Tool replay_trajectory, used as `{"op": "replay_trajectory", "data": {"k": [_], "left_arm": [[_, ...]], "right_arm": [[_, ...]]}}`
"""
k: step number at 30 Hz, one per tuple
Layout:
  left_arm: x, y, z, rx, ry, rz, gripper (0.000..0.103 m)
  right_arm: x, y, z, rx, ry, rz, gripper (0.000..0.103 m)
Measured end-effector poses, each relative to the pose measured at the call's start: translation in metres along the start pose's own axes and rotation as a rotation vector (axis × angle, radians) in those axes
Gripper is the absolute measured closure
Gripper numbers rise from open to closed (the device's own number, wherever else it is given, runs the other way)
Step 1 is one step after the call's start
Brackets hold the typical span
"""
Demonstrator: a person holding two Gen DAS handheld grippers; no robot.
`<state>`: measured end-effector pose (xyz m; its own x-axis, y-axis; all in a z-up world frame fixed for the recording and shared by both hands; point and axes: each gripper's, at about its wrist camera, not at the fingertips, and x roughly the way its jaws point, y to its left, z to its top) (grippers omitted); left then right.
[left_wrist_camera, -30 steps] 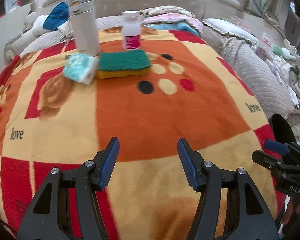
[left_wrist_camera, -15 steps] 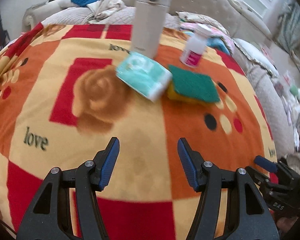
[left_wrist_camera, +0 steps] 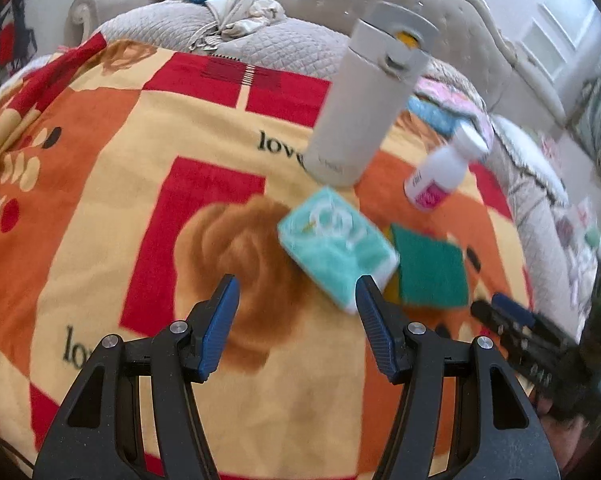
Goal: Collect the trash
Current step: 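Grasp teal tissue pack with left gripper while right gripper grasps green sponge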
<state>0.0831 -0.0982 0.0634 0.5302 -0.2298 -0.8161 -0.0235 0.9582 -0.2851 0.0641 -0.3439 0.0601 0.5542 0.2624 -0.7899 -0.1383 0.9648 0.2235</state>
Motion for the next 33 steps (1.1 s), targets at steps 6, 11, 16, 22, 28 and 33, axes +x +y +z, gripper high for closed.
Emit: {"op": "replay_trajectory", "data": {"k": [6,11,16,22,28,33], "left_arm": [[0.035,0.002,0.019,-0.158,0.051,-0.016,0.043],[0.059,-0.001,0.02,-0.247,0.058,-0.032,0.043],[0.067,-0.005,0.023,-0.266,0.051,-0.021,0.036],[0.058,-0.012,0.02,-0.109,0.084,-0.03,0.079],[0.034,0.005,0.019,-0.054,0.111,-0.051,0.086],[0.005,0.013,0.012,0.009,0.102,-0.052,0.087]], "right_arm": [[0.009,-0.007,0.0,0.02,0.016,0.014,0.036],[0.012,-0.013,-0.003,0.02,0.026,0.035,0.036],[0.017,-0.016,0.001,0.021,0.029,0.04,0.036],[0.017,-0.011,0.003,0.012,0.004,0.067,0.036],[0.034,0.003,0.002,0.029,0.032,0.161,0.074],[0.01,0.006,-0.016,0.128,0.041,0.257,0.079]]}}
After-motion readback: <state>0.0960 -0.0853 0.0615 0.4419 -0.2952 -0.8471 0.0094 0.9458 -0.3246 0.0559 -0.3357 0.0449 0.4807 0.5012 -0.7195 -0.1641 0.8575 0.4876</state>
